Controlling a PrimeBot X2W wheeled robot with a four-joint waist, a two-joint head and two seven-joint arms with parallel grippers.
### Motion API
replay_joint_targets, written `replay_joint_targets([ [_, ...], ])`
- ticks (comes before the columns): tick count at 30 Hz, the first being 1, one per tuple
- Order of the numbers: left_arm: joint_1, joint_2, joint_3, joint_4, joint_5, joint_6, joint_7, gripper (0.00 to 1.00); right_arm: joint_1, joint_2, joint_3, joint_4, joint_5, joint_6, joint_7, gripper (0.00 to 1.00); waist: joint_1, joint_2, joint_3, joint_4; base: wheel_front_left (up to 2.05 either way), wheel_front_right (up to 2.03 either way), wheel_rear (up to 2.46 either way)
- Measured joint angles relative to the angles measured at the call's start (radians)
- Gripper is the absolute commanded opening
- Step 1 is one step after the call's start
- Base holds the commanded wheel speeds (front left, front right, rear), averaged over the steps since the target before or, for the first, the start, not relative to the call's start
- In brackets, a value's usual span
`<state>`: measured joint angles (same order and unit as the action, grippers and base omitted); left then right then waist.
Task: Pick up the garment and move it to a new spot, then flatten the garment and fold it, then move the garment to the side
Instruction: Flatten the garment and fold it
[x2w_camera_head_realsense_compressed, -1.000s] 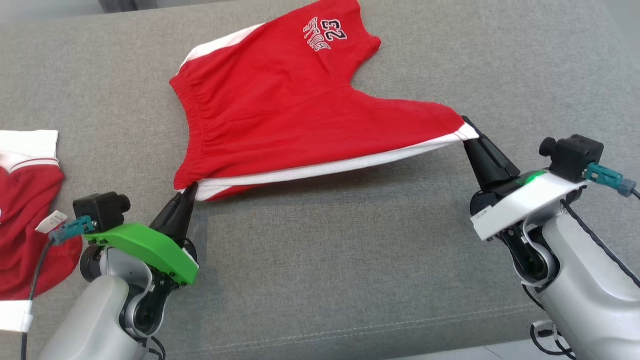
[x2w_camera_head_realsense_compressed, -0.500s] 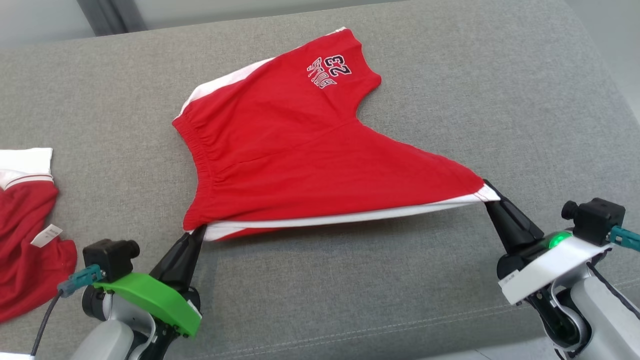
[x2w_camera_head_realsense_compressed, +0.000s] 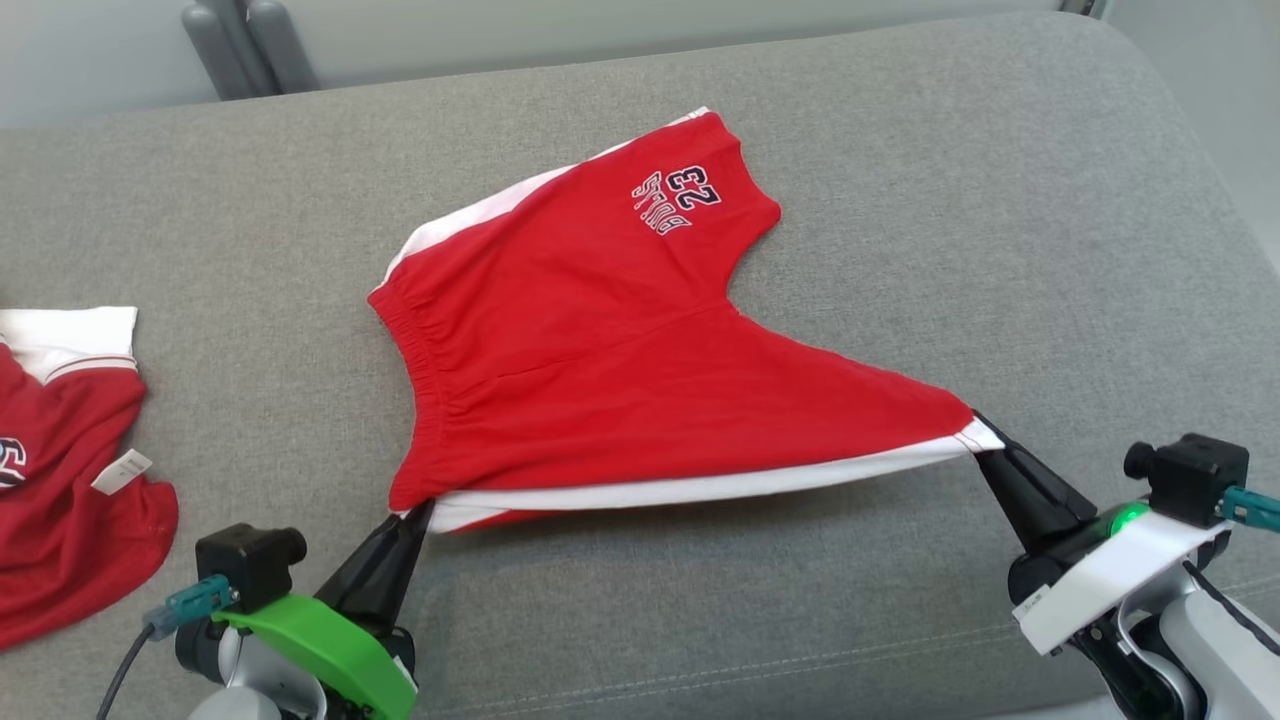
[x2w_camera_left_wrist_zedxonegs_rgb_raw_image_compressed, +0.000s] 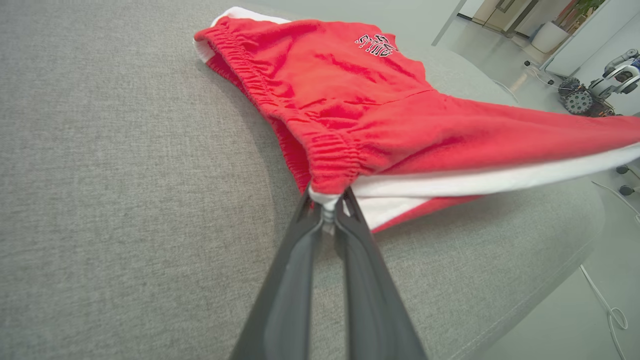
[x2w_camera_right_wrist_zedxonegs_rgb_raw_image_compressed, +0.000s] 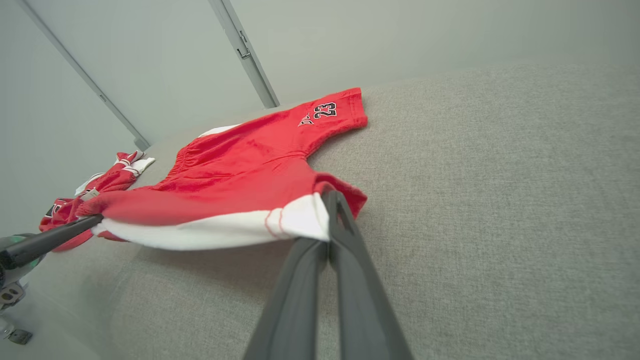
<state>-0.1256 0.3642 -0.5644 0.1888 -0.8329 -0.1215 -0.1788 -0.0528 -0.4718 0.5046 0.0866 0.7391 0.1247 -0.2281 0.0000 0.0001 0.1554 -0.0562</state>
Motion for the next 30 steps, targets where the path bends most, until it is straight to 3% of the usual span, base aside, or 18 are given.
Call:
replay_joint_targets([
  [12,-0.137,0.001,0.011,-0.049,0.04,0.021,0.013,0.0,-0.152,0.014,-0.026,0.025,0.001,-0.006,0.051,0.0,0.0,0.0,0.074,0.02,0.0,0.0,0.0],
  [24,-0.321,-0.044,0.037,-0.06,0.041,0.025,0.034,0.0,-0.409,0.044,-0.08,0.085,-0.003,-0.039,0.078,0.0,0.0,0.0,0.208,0.067,0.0,0.0,0.0],
  [30,-0.393,-0.073,0.05,-0.049,0.041,0.025,0.032,0.0,-0.54,0.037,-0.084,0.139,-0.023,-0.039,0.112,0.0,0.0,0.0,0.274,0.095,0.0,0.0,0.0],
])
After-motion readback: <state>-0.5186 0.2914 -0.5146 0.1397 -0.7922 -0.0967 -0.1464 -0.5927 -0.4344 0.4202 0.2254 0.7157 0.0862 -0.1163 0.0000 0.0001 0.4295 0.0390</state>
